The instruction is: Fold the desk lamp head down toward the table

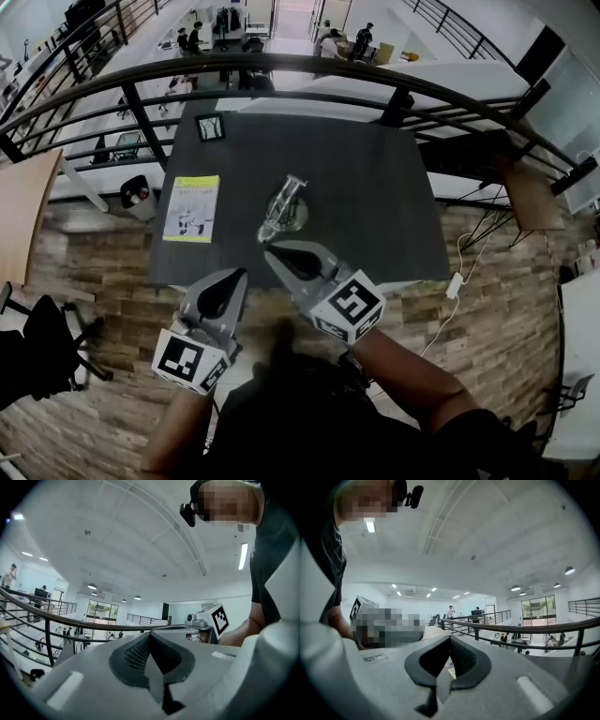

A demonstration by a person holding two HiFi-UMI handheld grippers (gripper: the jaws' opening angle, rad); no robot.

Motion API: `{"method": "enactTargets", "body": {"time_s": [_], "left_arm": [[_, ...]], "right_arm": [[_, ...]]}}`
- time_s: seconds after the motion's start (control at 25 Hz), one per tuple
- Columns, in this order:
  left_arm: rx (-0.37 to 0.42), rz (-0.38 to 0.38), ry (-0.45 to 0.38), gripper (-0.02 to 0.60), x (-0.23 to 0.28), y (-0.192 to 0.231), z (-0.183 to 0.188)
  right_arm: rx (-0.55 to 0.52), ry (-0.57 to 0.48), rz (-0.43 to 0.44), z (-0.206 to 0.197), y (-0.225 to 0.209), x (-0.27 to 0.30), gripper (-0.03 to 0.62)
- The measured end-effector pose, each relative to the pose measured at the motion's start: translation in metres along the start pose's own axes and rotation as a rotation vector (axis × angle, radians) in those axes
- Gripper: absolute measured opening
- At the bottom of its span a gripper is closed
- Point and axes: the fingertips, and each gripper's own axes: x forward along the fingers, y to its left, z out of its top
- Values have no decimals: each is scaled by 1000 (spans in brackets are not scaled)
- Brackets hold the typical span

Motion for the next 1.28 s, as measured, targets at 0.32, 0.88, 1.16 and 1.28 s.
{"method": "enactTargets", "body": {"time_s": [0.32, 0.88, 1.16, 1.28], "left_arm": [[-10, -14, 18, 2, -66, -51, -19], [8, 21, -10, 2, -101, -119, -17], [4, 45, -8, 2, -84, -173, -22], [6, 59, 3, 2, -77, -199, -30]], "right_arm": [[8, 0, -18, -6, 67, -40, 3], [-9, -13, -21, -5, 101, -125, 3], [-8, -4, 5, -13, 96, -181, 3], [-9, -4, 23, -18, 97, -206, 3]]}}
